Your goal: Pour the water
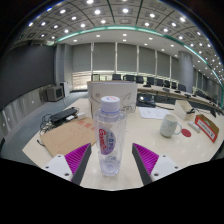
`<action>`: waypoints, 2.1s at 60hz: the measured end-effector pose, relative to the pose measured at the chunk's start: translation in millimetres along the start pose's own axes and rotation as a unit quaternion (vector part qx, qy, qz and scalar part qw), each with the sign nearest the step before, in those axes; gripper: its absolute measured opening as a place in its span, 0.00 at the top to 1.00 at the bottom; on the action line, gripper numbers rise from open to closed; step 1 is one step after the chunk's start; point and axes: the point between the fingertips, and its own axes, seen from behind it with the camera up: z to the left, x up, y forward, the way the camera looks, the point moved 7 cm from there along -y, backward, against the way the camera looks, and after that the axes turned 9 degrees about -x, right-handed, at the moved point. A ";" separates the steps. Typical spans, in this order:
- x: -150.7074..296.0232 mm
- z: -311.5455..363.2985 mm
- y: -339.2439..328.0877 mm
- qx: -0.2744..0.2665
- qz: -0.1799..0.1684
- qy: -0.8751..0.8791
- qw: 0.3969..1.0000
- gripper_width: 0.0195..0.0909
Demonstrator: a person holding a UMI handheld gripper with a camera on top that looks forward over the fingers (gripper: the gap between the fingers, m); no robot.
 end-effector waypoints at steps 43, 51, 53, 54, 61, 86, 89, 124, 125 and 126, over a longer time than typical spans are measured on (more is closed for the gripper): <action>79.7 -6.2 55.2 0.029 -0.055 0.108 0.992 0.79; 134.0 -28.7 75.4 0.083 -0.059 0.244 0.964 0.79; 144.7 -38.6 82.9 0.097 -0.057 0.281 0.953 0.79; 149.1 -44.2 87.1 0.102 -0.054 0.302 0.946 0.79; 173.6 -73.7 118.1 0.157 -0.024 0.469 0.869 0.79; 158.6 -151.2 206.4 0.270 0.070 0.819 0.502 0.79; 151.5 -151.1 215.0 0.268 0.079 0.835 0.474 0.79; 215.2 -219.5 181.9 0.192 0.002 0.561 0.805 0.79; 220.0 -227.0 181.5 0.183 -0.008 0.543 0.820 0.79; 223.6 -234.3 179.8 0.173 -0.018 0.523 0.835 0.78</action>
